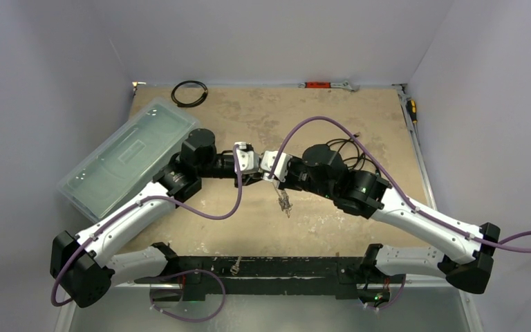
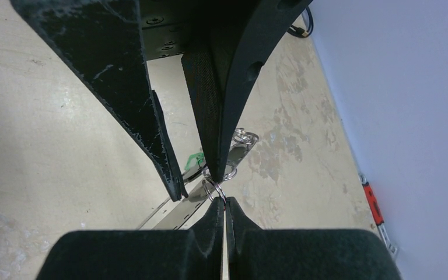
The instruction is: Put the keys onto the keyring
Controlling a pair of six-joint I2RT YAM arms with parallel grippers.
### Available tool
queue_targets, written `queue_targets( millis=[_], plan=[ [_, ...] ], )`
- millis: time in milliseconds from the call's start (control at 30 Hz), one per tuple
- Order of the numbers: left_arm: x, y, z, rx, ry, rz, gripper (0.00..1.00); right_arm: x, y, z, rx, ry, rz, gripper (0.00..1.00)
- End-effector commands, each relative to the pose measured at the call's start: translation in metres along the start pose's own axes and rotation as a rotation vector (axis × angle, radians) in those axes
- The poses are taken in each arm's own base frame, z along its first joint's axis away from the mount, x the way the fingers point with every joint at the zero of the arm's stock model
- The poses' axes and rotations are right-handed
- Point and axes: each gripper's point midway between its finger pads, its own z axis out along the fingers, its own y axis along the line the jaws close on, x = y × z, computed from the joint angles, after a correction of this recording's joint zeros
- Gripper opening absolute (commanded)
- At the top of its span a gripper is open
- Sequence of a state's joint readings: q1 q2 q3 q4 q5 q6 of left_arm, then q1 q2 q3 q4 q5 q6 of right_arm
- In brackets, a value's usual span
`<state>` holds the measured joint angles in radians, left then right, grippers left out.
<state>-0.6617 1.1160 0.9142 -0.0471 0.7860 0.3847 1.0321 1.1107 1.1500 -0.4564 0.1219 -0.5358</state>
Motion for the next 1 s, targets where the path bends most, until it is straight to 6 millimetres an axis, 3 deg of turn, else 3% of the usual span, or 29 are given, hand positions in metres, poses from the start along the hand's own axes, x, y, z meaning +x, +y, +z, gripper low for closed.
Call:
queue_targets(
  millis=[0, 400, 500, 733, 767, 833, 967],
  plan=[
    [-0.027, 0.001, 0.0, 0.024, -0.067, 0.038, 0.26, -0.033, -0.024, -0.009, 0.075, -0.091, 0.0, 0.0],
    [-0.024, 0.011, 0.01, -0.004, -0.095, 0.007, 0.14, -0.061, -0.018, -0.024, 0.017, -0.22, 0.025, 0.0],
    [-0.021, 0.012, 0.01, -0.011, -0.086, 0.006, 0.0, -0.066, -0.017, -0.027, 0.004, -0.242, 0.029, 0.0],
    [-0.023, 0.015, 0.005, -0.061, -0.108, 0.048, 0.0, -0.081, -0.023, -0.037, 0.046, -0.332, 0.068, 0.0],
    [-0.028, 0.015, 0.002, -0.073, -0.126, 0.059, 0.0, -0.084, -0.027, -0.042, 0.07, -0.366, 0.085, 0.03],
    [-0.041, 0.013, -0.004, -0.094, -0.185, 0.084, 0.0, -0.094, -0.03, -0.052, 0.093, -0.444, 0.142, 0.24],
    [-0.064, 0.008, -0.017, -0.116, -0.284, 0.117, 0.0, -0.099, -0.045, -0.068, 0.168, -0.513, 0.212, 0.52]
  ],
)
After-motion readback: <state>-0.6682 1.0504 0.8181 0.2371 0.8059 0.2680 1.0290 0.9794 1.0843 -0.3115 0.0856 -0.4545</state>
